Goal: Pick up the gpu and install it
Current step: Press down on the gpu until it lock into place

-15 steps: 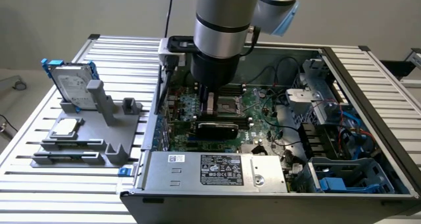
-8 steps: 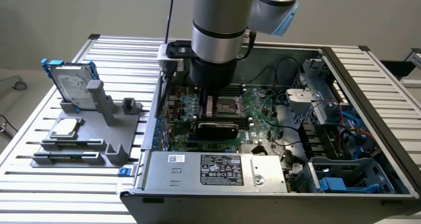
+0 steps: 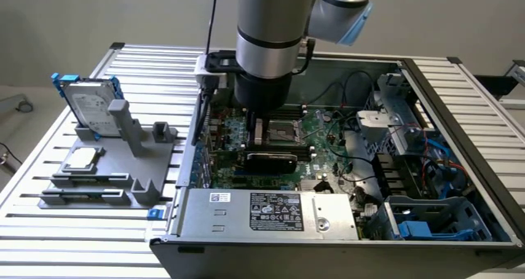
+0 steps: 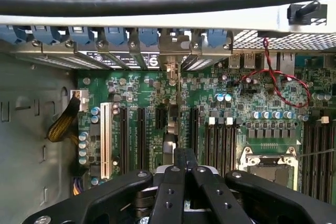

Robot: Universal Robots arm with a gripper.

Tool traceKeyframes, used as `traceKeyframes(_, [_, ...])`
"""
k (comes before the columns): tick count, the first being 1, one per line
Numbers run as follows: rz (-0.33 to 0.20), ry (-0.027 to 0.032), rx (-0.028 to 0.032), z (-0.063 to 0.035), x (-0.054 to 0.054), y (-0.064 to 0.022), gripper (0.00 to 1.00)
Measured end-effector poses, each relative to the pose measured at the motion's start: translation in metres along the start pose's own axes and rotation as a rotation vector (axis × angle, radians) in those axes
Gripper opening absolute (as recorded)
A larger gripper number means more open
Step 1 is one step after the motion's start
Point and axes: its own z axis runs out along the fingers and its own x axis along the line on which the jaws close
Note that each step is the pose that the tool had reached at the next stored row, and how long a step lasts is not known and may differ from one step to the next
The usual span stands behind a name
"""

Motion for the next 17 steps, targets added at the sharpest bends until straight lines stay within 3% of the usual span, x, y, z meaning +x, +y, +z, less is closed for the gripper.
traceKeyframes(17, [-0.01, 0.0011, 0.0021, 0.0104, -0.0011, -0.0005, 0.11])
